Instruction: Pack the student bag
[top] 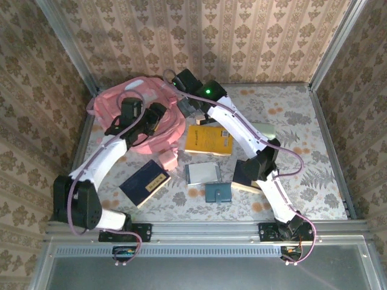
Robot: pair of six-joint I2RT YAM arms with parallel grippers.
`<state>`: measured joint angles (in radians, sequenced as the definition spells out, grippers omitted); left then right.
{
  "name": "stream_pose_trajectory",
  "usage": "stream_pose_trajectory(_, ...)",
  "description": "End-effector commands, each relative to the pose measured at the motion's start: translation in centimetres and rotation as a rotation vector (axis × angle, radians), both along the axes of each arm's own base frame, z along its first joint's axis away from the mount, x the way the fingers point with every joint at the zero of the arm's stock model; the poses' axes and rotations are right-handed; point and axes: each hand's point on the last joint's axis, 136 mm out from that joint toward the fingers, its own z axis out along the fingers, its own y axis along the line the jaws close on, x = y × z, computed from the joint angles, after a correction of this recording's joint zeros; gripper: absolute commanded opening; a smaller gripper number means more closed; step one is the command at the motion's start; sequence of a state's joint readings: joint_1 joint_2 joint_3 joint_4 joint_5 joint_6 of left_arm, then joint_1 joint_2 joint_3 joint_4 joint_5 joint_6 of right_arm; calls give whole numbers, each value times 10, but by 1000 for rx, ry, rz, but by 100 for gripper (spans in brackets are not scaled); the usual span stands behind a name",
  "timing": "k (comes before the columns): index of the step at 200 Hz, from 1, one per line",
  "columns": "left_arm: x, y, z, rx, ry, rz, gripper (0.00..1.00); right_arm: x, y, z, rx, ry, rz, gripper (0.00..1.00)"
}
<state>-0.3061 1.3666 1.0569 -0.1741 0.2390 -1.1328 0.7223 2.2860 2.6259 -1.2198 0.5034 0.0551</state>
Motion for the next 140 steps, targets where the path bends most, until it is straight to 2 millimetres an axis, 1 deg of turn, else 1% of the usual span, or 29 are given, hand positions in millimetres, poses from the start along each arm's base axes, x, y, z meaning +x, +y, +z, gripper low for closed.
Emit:
stream_pose_trajectory(1, -18, 13, 31, 179, -142, -106, 71, -20, -31, 16, -131, -27, -15, 96)
stream_pose_trajectory(7, -23, 16, 33, 222, -151, -118, 71, -27, -36, 15, -134, -23, -20, 96)
stream_pose_trajectory(19, -34, 23, 32, 295, -142, -149, 71, -39, -47, 13, -129, -35, -21, 96)
stream_pose_trajectory(22, -36, 24, 31, 309, -139, -156, 70, -42, -49, 13, -126, -45, -20, 99)
stream_pose_trajectory(28, -41, 27, 29, 335, -133, -165, 70, -48, -53, 13, -131, -62, -15, 100)
stream_pose_trajectory(35, -46, 30, 24, 361, -118, -173, 70, -55, -60, 17, -139, -91, -19, 100)
stream_pose_trajectory(46, -55, 34, 16, 393, -105, -193, 70, -64, -70, 16, -145, -98, -23, 100)
stream_pose_trajectory(57, -63, 33, 6, 419, -94, -239, 70, -75, -74, 12, -114, -80, -10, 100)
stream_pose_trajectory(67, -70, 28, -4, 436, -80, -313, 71, -84, -73, 5, -27, -52, 11, 100)
stream_pose_trajectory(75, -77, 23, -13, 456, -67, -388, 72, -93, -71, 3, 85, -40, 9, 100)
stream_pose_trajectory(83, -84, 17, -22, 476, -57, -463, 73, -102, -65, -2, 208, -12, 45, 100)
stream_pose_trajectory(98, -96, 4, -35, 529, -70, -607, 74, -114, -65, 3, 457, 17, 64, 100)
stream_pose_trajectory(102, -99, 2, -38, 562, -70, -637, 74, -115, -65, 0, 507, 31, 68, 100)
stream_pose_trajectory(105, -101, 2, -41, 585, -67, -656, 74, -118, -68, 8, 553, 14, 71, 100)
stream_pose_trajectory(108, -103, 1, -43, 609, -68, -678, 74, -120, -68, 11, 587, 11, 78, 100)
stream_pose_trajectory(112, -105, -1, -47, 641, -67, -706, 74, -124, -69, 10, 620, 24, 83, 100)
stream_pose_trajectory(119, -108, -4, -53, 686, -62, -753, 75, -127, -67, 17, 686, 19, 108, 100)
stream_pose_trajectory(125, -111, -9, -60, 704, -50, -797, 75, -132, -66, 17, 720, 35, 120, 100)
stream_pose_trajectory(131, -111, -11, -69, 714, -22, -830, 75, -138, -63, 18, 748, 52, 138, 98)
stream_pose_trajectory(134, -117, -19, -74, 720, -13, -870, 75, -140, -62, 19, 762, 59, 147, 97)
stream_pose_trajectory(140, -121, -22, -84, 737, 26, -910, 75, -146, -60, 20, 783, 73, 167, 92)
